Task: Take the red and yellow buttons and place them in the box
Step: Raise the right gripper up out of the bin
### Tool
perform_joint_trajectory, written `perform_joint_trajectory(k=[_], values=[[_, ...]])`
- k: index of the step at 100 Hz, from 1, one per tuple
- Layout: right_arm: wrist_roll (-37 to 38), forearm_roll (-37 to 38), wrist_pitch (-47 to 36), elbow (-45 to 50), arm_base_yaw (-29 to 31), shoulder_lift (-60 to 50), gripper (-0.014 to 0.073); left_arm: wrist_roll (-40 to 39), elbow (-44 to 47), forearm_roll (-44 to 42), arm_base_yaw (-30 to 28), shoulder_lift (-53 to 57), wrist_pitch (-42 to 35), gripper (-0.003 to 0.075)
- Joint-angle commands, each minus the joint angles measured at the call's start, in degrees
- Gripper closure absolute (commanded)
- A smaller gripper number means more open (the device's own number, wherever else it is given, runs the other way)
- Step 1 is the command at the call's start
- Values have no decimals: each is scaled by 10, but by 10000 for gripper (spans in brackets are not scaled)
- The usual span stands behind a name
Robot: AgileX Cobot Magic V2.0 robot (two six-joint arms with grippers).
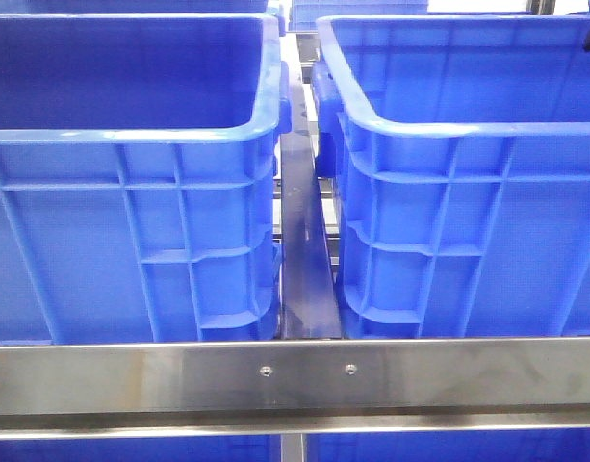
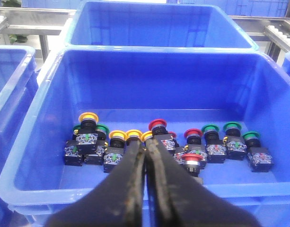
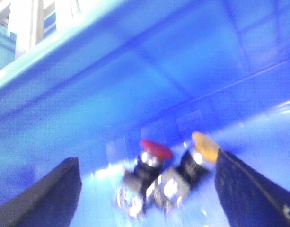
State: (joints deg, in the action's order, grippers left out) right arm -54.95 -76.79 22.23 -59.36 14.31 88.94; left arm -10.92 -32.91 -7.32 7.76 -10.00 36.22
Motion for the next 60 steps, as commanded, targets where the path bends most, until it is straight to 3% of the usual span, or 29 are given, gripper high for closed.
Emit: perform_joint_trajectory(k=[1,30,60], values=[[-44,-14,-54,15,-38,-67,-9,-5,-15,1,-1,-7,-45,739],[-115,-14,-189,89,-176,-180,-9,-5,-15,1,-1,-7,-45,739],[-139,-14,-216,188,-204,-320,-8,-5,-15,1,-1,-7,-45,739]])
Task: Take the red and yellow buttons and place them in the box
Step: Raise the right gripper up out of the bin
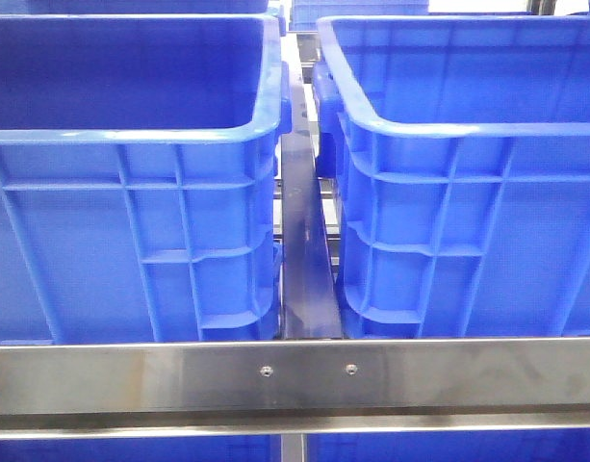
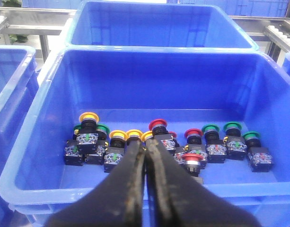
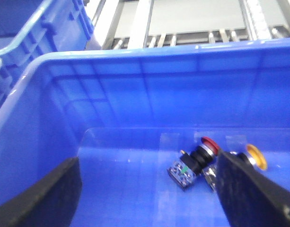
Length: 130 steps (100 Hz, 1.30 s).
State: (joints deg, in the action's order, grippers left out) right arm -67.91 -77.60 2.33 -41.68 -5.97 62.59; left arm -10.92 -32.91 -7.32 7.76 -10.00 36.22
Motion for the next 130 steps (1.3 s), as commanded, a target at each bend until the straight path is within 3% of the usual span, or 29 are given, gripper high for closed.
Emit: perform_joint_trajectory(k=[1,62,76,102,130], values=[[-10,-5,-18,16,-2,-60,-8,-5,-15,1,-1,-7,-45,739],[-10,-5,15,195,-2,-386,4,-5,-15,1,-1,-7,-45,739],[-10,-5,15,197,-2,-403,149,-5,-15,1,-1,-7,-45,739],[-10,-6,15,197,-2,-403,669,-5,-15,1,-1,-7,-45,739],[-10,-7,15,197,-2,-403,662,-5,-15,1,-1,-7,-45,739]])
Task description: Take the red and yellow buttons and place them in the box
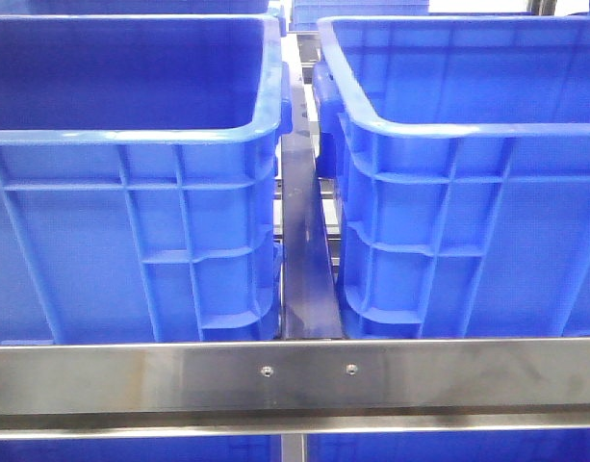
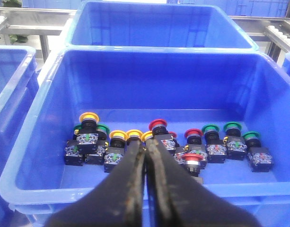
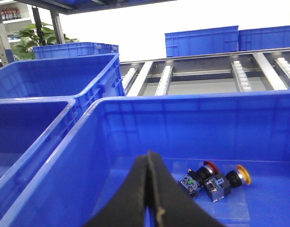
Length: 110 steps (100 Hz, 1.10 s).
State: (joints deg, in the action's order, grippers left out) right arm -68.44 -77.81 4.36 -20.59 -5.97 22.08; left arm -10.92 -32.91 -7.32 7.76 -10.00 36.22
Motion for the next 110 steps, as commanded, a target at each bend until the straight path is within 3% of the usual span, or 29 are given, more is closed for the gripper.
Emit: perform_joint_trajectory(k=[1,84,95,110], values=[[-5,-5,-6,-14,-2,2,662,-5,-15,1,-1,-7,-45,739],[5,5,-23,-14,-2,2,662,-5,-15,1,-1,-7,-45,739],[91,128,-21,-14,-2,-4,662,-5,-15,1,-1,-7,-45,739],[362,384,-21,-14,-2,-17,662,-5,-15,1,-1,-7,-45,739]])
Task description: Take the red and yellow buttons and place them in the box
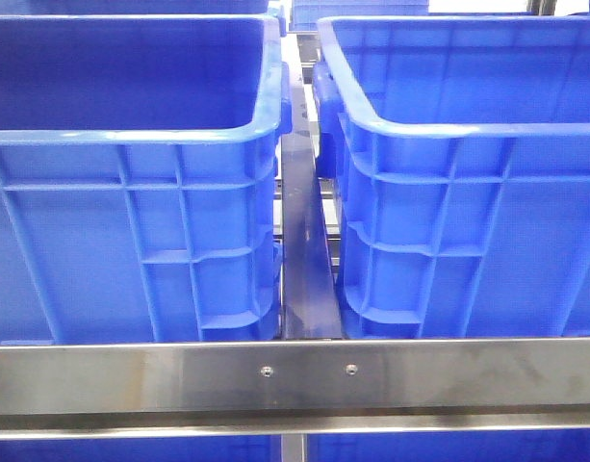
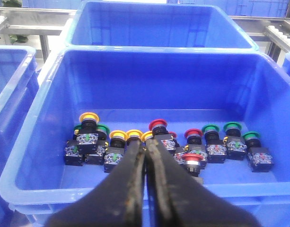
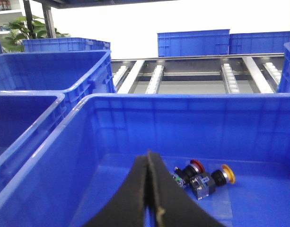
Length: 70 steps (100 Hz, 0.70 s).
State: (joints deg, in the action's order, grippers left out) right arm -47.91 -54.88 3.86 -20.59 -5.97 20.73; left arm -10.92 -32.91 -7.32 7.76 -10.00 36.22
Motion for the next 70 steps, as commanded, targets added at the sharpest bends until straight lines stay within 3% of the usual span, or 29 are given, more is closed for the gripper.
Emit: perform_joint_trajectory(k=[1,16,26,33,70], values=[[169,180,-16,-14,-2,-6,662,-5,-15,1,-1,-7,-45,739],[440,451,-4,-14,-2,-26,662,-5,-15,1,-1,-7,-45,739],[569,594,-3,-14,-2,-44,662,-5,-15,1,-1,-7,-45,739],[598,622,-3,-14,-2,-58,662,-5,-15,1,-1,-7,-45,739],[596,620,-22,76,-2,-157,662,-5,-15,1,-1,-7,-45,739]])
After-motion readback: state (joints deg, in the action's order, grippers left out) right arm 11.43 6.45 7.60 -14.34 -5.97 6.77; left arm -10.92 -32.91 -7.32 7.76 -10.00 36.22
